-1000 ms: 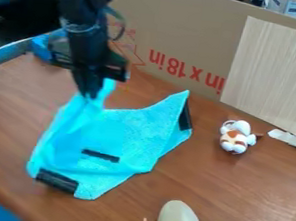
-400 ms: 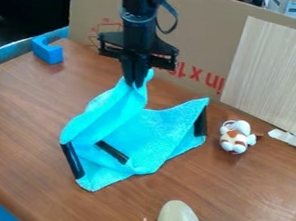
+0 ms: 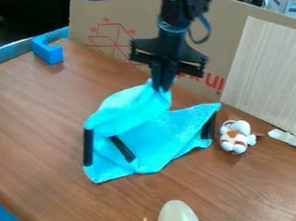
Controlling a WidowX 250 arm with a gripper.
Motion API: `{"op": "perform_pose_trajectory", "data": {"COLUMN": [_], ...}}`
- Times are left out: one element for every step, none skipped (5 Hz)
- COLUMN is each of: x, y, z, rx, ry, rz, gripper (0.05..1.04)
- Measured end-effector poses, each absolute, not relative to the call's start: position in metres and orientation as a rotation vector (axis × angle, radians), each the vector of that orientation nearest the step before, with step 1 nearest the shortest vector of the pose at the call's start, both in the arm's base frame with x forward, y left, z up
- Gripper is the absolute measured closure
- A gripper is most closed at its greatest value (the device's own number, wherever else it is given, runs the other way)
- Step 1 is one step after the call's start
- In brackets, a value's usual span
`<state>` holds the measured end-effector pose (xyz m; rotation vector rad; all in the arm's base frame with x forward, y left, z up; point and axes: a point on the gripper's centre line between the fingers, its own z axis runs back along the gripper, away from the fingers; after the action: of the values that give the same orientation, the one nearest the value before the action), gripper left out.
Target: Folding the cloth from bottom left to top right
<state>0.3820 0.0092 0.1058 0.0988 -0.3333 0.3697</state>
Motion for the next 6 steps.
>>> {"op": "perform_pose_trajectory", "data": {"x": [0.392,0.399,0.404,0.409,0.414,0.421], "y": [-0.009,-0.022,-0.028,-0.035,-0.051,-0.068], "z": [0.108,0.109,0.101,0.106,0.102,0.116], "rx": [0.109,0.103,0.107,0.097,0.079,0.038], "ry": [-0.338,-0.345,-0.333,-0.350,-0.338,-0.355], "rz": [0.347,0.339,0.321,0.294,0.234,0.168], "gripper": [1.029,1.013,0.873,0.621,0.315,0.087]}}
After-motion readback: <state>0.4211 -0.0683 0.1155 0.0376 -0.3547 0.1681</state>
